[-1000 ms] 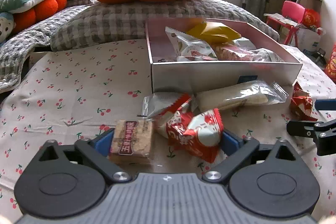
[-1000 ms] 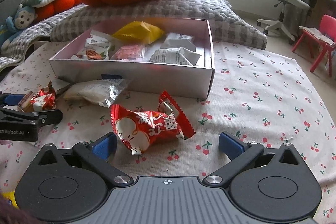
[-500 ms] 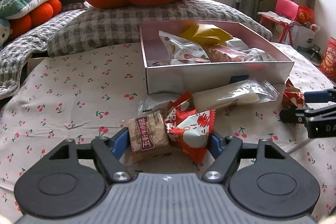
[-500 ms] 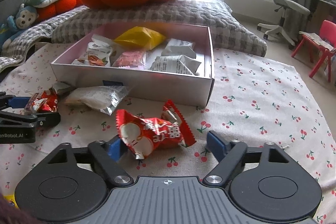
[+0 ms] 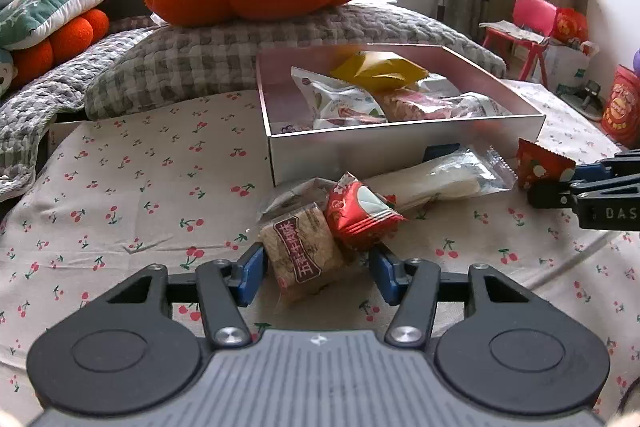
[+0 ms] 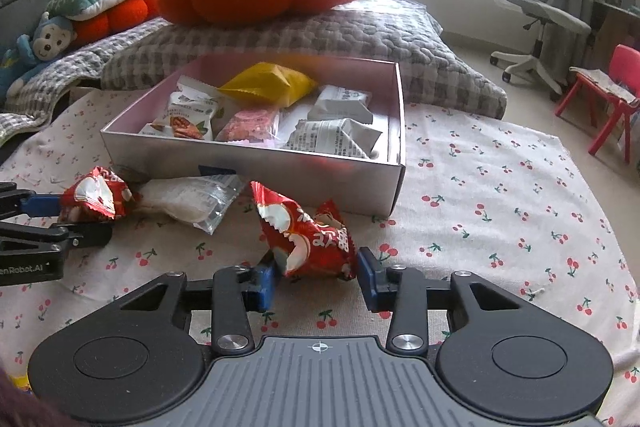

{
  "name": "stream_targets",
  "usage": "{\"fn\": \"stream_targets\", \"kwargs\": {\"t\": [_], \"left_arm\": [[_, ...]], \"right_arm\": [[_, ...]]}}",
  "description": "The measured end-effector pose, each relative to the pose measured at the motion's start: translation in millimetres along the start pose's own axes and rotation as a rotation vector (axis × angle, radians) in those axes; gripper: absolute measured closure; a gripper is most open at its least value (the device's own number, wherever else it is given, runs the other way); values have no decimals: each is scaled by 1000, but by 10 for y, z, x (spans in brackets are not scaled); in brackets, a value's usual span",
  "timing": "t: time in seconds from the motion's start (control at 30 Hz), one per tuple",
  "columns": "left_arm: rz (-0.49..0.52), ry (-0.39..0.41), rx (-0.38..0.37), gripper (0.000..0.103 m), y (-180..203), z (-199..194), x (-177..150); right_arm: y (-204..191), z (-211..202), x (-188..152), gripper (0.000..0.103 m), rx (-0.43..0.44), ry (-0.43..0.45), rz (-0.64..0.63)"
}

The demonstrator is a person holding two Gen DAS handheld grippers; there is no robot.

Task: Organize snacks
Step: 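Grasp a red-wrapped candy with the left gripper while the right grasps another red candy, then carry both red candies into the pink box and open both grippers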

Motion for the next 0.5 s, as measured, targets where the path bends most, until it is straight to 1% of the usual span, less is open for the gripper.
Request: {"fn": "stream_targets", "kwargs": {"t": [0.03, 0.13, 0.17, 0.2, 0.23, 0.27, 0.33, 0.43, 0.5], "left_arm": [[-1, -1, 0, 54, -1, 2, 3], [-22, -11, -22, 52, -4, 14, 3], [-36, -6, -36, 45, -6, 6, 3], [-52, -5, -59, 40, -9, 2, 7], [-70, -9, -86, 30, -8, -2, 12], [-88, -15, -114, 24, -4, -1, 15], [-107, -21, -143, 22, 14, -2, 16], [-99, -30, -116, 22, 59, 8, 28], [-112, -39, -75, 22, 83, 15, 54]], "right_arm": [[1, -2, -1, 65, 0, 1, 0], [14, 4, -7, 60, 16, -11, 13], [17, 12, -11, 54, 21, -18, 17], [20, 15, -16, 51, 24, -23, 19], [23, 18, -19, 44, 28, -24, 21], [23, 18, -24, 39, 35, -28, 21], [7, 22, -30, 36, 44, -32, 13], [-34, 35, -31, 35, 40, -35, -7], [-58, 35, -26, 33, 42, -33, -12]]}}
Point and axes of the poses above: each gripper's, at about its wrist camera, not at the fingertips, and z roughly the way its jaws point, y to its right, x to its top, the point moved 2 cm from there along z, roughly the way its jaws point, and after that the axes turned 3 degrees about z, right-handed, at the moved point
